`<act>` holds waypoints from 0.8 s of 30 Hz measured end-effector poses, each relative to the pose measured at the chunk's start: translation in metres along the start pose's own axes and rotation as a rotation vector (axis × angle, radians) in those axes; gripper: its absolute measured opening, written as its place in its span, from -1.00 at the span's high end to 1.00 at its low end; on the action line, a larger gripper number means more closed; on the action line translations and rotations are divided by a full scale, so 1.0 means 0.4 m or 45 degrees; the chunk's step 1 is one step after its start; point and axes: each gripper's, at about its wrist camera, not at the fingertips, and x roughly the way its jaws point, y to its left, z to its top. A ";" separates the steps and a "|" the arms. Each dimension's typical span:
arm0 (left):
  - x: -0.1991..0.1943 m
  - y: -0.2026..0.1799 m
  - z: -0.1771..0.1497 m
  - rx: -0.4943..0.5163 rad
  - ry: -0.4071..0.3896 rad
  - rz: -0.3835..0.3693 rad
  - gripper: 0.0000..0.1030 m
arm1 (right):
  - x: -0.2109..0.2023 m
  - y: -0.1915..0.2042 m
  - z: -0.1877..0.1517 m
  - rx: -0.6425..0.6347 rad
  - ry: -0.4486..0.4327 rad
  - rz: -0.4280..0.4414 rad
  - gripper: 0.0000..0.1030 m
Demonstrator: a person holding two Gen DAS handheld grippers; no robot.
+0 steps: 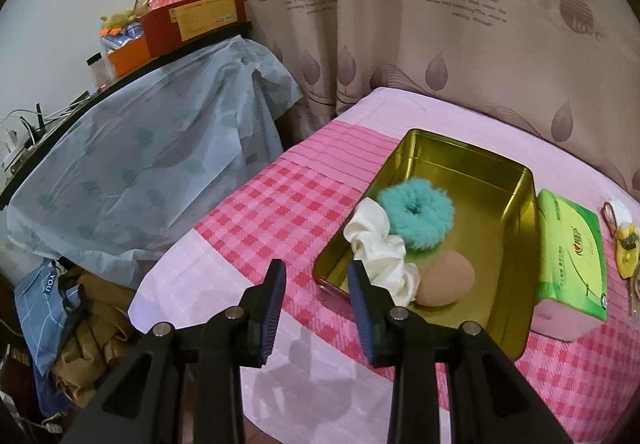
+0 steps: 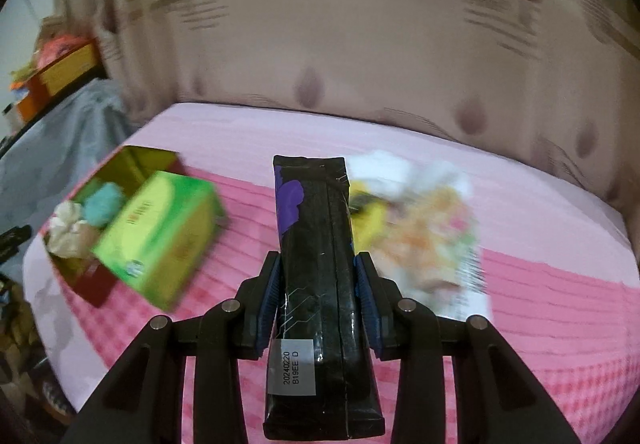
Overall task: Organize soft objects
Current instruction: 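Carry the black packaged tube with the right gripper over the gold tray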
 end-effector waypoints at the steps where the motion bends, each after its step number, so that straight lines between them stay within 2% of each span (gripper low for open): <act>1: 0.001 0.003 0.001 -0.005 0.002 0.000 0.37 | 0.005 0.027 0.009 -0.017 -0.002 0.024 0.34; 14: 0.016 0.052 0.010 -0.098 0.024 0.064 0.37 | 0.090 0.425 0.098 -0.275 0.021 0.283 0.34; 19: 0.031 0.071 0.013 -0.126 0.045 0.091 0.37 | 0.141 0.547 0.120 -0.357 0.054 0.331 0.34; 24: 0.041 0.079 0.015 -0.142 0.063 0.089 0.37 | 0.180 0.612 0.127 -0.406 0.089 0.348 0.34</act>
